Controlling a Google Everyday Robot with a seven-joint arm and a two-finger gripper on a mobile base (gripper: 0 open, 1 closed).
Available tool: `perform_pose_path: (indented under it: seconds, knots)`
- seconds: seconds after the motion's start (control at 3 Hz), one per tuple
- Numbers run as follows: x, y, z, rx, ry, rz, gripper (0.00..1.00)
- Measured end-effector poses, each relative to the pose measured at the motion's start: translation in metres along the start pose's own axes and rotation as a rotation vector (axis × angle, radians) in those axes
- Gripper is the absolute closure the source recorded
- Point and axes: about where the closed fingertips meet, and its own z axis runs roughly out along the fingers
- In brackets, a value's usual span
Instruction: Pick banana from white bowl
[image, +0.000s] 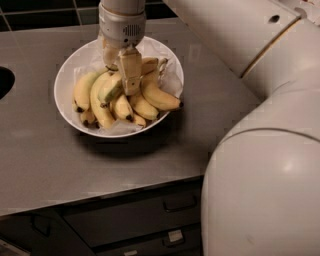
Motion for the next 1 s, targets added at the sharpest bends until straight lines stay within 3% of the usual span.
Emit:
perform_pose_path:
  seconds: [0.33,1.0]
  knots:
    - [-0.0016,-0.0032,0.0035,-0.009,-0.005,-0.009,0.31]
    - [0.0029,0.0041,-0.0017,-0.009,-0.015,0.011,0.73]
